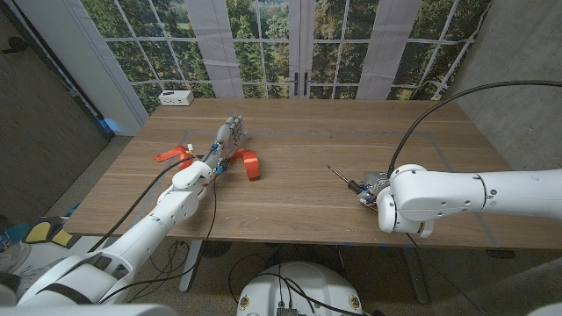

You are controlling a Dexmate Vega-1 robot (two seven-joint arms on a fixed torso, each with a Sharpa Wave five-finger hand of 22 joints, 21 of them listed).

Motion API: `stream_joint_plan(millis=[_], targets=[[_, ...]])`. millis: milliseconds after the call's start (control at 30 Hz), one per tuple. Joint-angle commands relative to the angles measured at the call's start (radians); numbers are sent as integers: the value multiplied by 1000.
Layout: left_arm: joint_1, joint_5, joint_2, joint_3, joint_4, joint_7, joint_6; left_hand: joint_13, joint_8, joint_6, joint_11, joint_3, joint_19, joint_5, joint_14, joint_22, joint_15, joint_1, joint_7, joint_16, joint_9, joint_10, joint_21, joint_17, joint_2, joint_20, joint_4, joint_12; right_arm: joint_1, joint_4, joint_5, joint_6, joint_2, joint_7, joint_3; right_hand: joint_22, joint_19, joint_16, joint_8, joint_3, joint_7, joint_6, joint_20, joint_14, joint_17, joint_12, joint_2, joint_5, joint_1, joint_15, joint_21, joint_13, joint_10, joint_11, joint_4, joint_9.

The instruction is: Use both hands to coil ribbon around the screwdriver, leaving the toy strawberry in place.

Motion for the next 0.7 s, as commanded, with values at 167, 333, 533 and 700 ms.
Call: stream_joint_plan(millis=[167, 333, 533, 700], targets=[[-12, 7, -2, 4, 10, -1, 2, 2, 2, -173, 9, -6, -92, 7, -195, 1, 5, 8, -1, -3, 2, -195, -2, 2, 73, 4, 0, -6, -249, -19, -361, -2, -9, -1, 163, 29, 103, 110, 63, 29, 19, 254, -22, 249, 152, 182, 60, -23, 117, -180, 103, 86, 245, -11, 1, 18], [-14, 13, -2, 4, 12, -9, -17, 2, 2, -171, 6, -7, -91, 7, -192, 1, 4, 8, -4, -2, 2, -192, -4, 1, 72, 4, -1, -5, -332, -9, -474, -2, 2, -1, 223, 33, 97, 114, 62, 32, 20, 264, -30, 256, 167, 195, 56, -25, 134, -180, 113, 100, 243, -10, -2, 19], [37, 121, 55, 15, -115, 137, 3, 2, 14, -108, 22, -8, -14, -14, -82, -1, 15, 80, -34, 15, 1, -109, -3, -6, 12, 44, -85, 17, -357, 6, -538, -2, 16, -1, 248, 37, 89, 109, 61, 34, 18, 271, -34, 254, 177, 207, 56, -25, 145, -181, 122, 114, 241, -7, 1, 21], [101, 191, 92, 10, -238, 272, 42, 5, 19, -68, 35, -4, 18, -44, -16, 2, 39, 141, -59, 17, 2, -50, -11, -3, -19, 96, -154, 28, -313, 15, -537, -2, 20, -1, 212, 40, 84, 105, 61, 35, 18, 277, -33, 256, 184, 216, 55, -25, 151, -181, 129, 123, 242, -7, 3, 22]])
